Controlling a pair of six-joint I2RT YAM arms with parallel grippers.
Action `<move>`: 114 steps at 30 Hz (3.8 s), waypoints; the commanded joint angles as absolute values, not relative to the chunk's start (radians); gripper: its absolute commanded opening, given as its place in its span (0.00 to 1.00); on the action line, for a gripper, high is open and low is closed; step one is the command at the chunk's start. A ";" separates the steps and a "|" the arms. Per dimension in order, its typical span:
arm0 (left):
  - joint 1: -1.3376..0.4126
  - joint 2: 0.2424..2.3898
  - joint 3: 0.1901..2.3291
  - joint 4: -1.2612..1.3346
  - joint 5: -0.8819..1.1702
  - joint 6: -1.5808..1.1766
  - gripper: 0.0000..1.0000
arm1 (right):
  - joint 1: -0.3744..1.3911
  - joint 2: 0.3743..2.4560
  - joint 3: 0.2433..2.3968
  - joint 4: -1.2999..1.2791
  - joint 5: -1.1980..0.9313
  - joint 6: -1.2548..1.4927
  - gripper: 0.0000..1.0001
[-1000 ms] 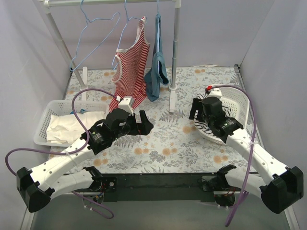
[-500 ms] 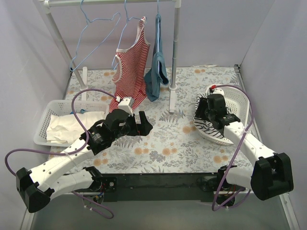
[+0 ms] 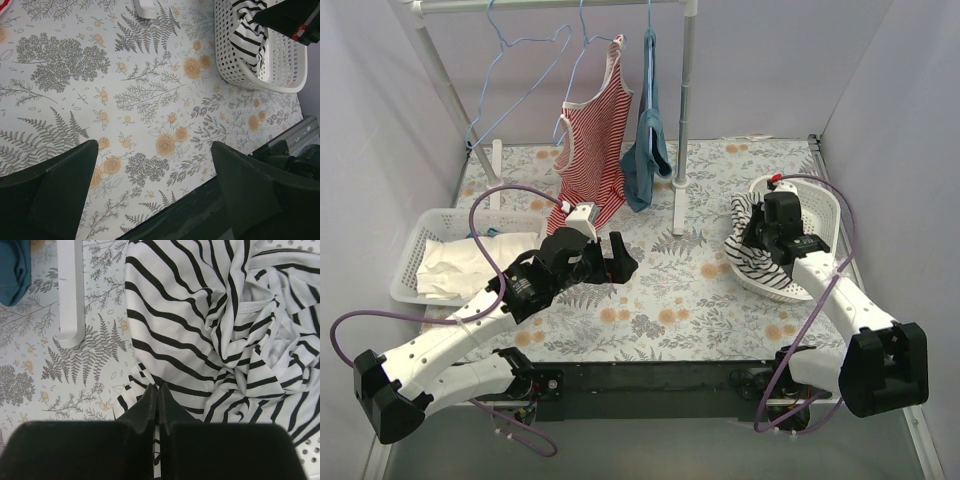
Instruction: Place the tank top on the hanger
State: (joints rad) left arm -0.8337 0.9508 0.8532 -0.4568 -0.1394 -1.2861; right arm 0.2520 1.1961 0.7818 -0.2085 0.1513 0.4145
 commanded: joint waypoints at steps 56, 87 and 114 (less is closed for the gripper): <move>-0.695 1.514 0.851 -0.241 -0.278 -1.453 0.63 | 0.672 1.185 0.663 -0.213 0.246 0.543 0.76; -0.689 1.125 1.110 -0.440 -0.379 -1.295 0.00 | 0.653 1.068 1.073 -0.321 0.293 0.422 0.01; -0.689 0.772 0.766 -0.454 -0.078 -1.455 0.00 | 0.673 0.734 0.523 -0.036 -0.116 0.598 0.09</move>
